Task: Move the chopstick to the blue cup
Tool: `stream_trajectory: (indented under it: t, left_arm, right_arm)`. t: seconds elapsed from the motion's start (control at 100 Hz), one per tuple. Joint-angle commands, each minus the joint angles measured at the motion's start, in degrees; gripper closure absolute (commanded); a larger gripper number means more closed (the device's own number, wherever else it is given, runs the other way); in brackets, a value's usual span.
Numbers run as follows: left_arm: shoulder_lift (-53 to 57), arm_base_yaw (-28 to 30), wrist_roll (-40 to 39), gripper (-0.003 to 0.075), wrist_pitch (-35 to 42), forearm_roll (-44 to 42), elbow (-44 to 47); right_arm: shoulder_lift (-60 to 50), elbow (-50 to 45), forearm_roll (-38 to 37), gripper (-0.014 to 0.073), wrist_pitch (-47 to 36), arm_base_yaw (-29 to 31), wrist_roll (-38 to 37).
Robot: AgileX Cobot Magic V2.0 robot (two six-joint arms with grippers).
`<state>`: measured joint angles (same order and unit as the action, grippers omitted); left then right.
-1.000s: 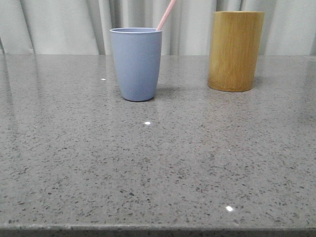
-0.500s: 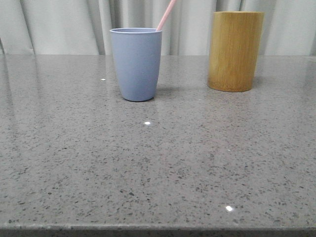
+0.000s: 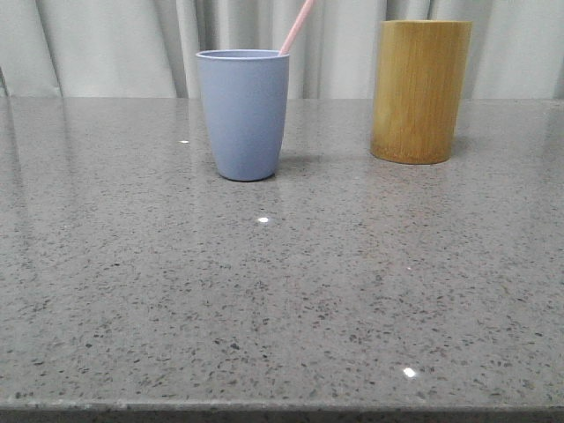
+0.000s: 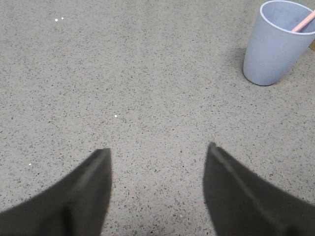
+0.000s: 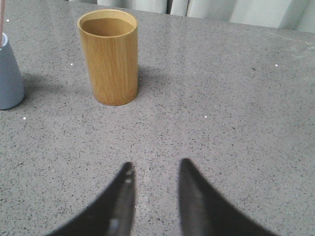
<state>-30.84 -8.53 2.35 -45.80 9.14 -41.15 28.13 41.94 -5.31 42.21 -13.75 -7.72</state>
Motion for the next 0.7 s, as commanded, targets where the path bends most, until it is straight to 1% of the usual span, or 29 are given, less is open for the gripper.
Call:
stream_trajectory:
  t: [0.0,0.07,0.13,0.14,0.69]
  left_arm:
    - [-0.15,0.17,-0.45,0.0503,3.77,0.95,-1.51]
    - [-0.15,0.17,-0.45,0.0627,3.89,0.95,-1.51]
    - [-0.15,0.17,-0.45,0.0736,4.02,0.95,-1.51]
    - [-0.15,0.17,-0.45,0.0741,4.02,0.95,-1.51]
    - [-0.15,0.17,-0.45,0.0739,4.48,0.95,-1.51]
  right_arm:
    - [0.08,1.39,-1.21,0.0605,-3.54,0.33,-0.13]
    - [0.08,1.39,-1.21,0.0722,-3.54,0.33,-0.13]
    - [0.08,1.39,-1.21,0.0712,-3.54,0.33,-0.13]
    - [0.08,1.39,-1.21,0.0713,-3.54,0.33,-0.13]
    - [0.08,1.39,-1.21,0.0715,-3.54,0.33,-0.13]
